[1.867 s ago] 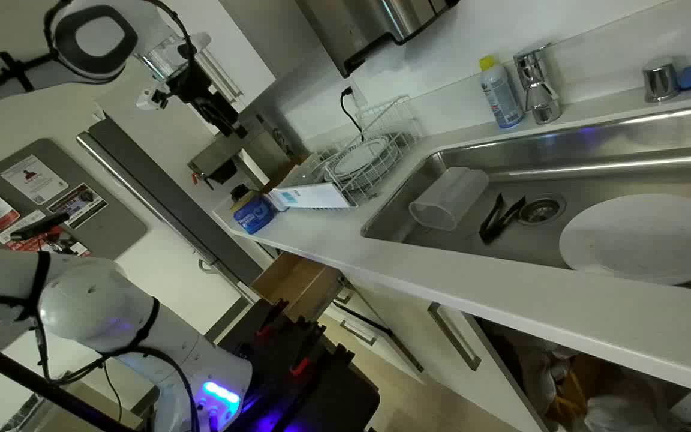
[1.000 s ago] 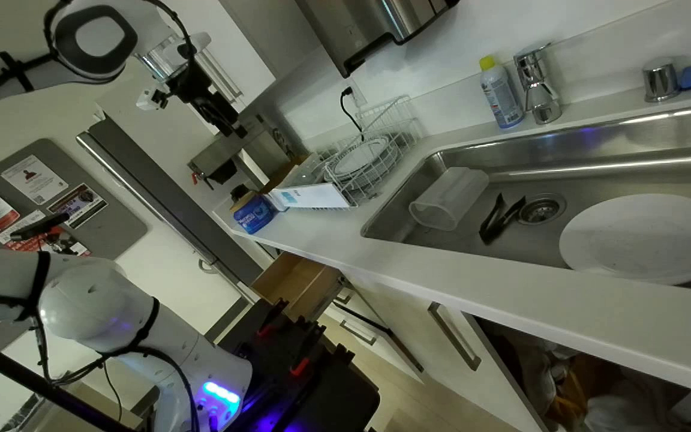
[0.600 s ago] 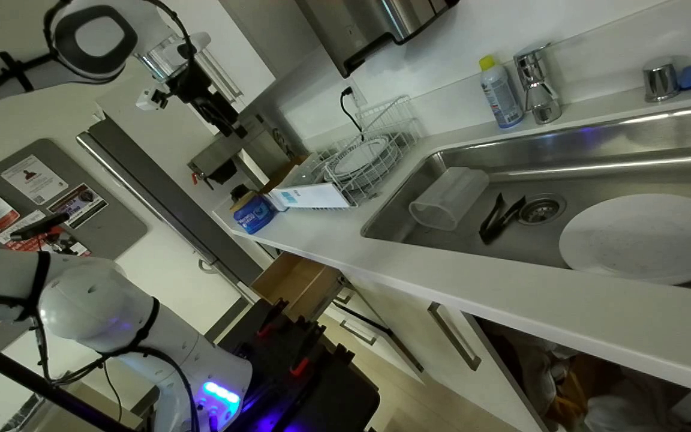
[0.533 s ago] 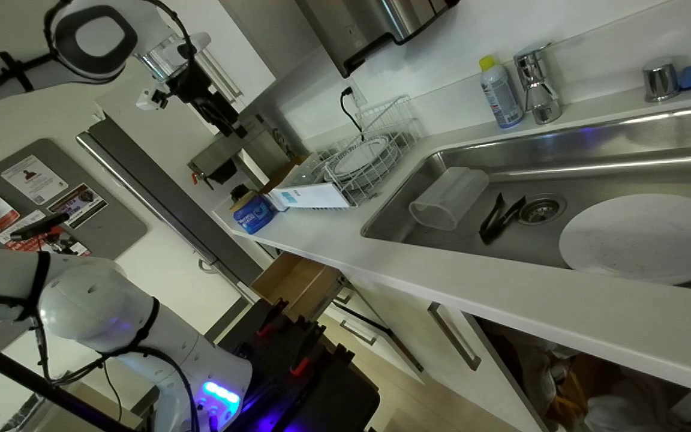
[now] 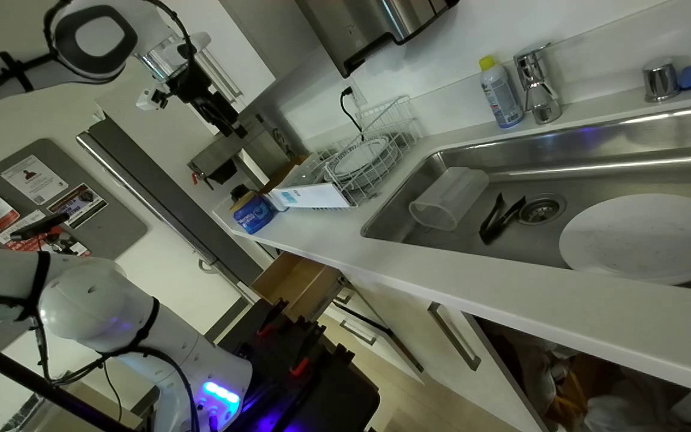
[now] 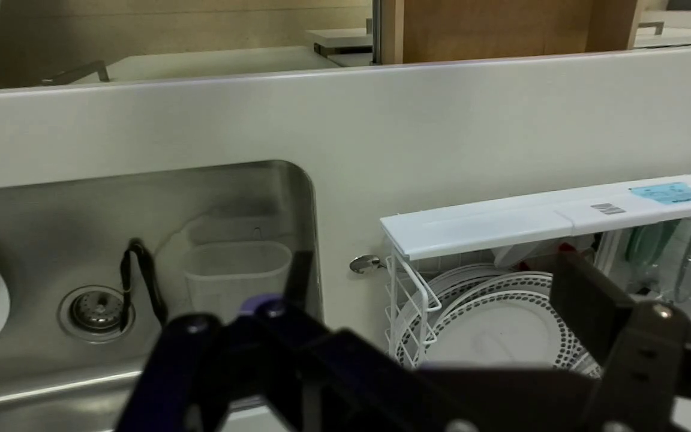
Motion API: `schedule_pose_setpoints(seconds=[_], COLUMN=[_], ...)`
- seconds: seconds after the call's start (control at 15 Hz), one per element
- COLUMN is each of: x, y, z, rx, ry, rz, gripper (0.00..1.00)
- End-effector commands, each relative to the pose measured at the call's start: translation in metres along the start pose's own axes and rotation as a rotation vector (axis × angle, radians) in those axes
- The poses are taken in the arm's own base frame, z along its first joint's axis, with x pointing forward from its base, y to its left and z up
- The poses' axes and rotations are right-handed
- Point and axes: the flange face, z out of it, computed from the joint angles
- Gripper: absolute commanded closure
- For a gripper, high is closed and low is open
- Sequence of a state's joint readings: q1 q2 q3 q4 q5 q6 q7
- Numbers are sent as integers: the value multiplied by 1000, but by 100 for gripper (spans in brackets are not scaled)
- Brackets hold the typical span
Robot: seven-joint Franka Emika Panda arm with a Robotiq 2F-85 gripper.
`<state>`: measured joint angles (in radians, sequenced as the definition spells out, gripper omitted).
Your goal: Remove the black tongs from the sink and place them inside the open drawer on the left
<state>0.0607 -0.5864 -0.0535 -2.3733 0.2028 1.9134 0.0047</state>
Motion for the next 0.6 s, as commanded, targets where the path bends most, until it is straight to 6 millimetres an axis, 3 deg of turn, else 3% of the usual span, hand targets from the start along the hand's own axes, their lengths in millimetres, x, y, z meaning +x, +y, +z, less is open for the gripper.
schedule_pose_setpoints(seconds=[0.0,0.13,0.33,0.53], x=[0,0,24,55], y=[0,0,28,79], z=[0,0,7,31], rx=[0,0,-16,-72], ry=[-1,-1,-13,-39], rz=[0,0,-3,21], gripper=[0,0,0,0])
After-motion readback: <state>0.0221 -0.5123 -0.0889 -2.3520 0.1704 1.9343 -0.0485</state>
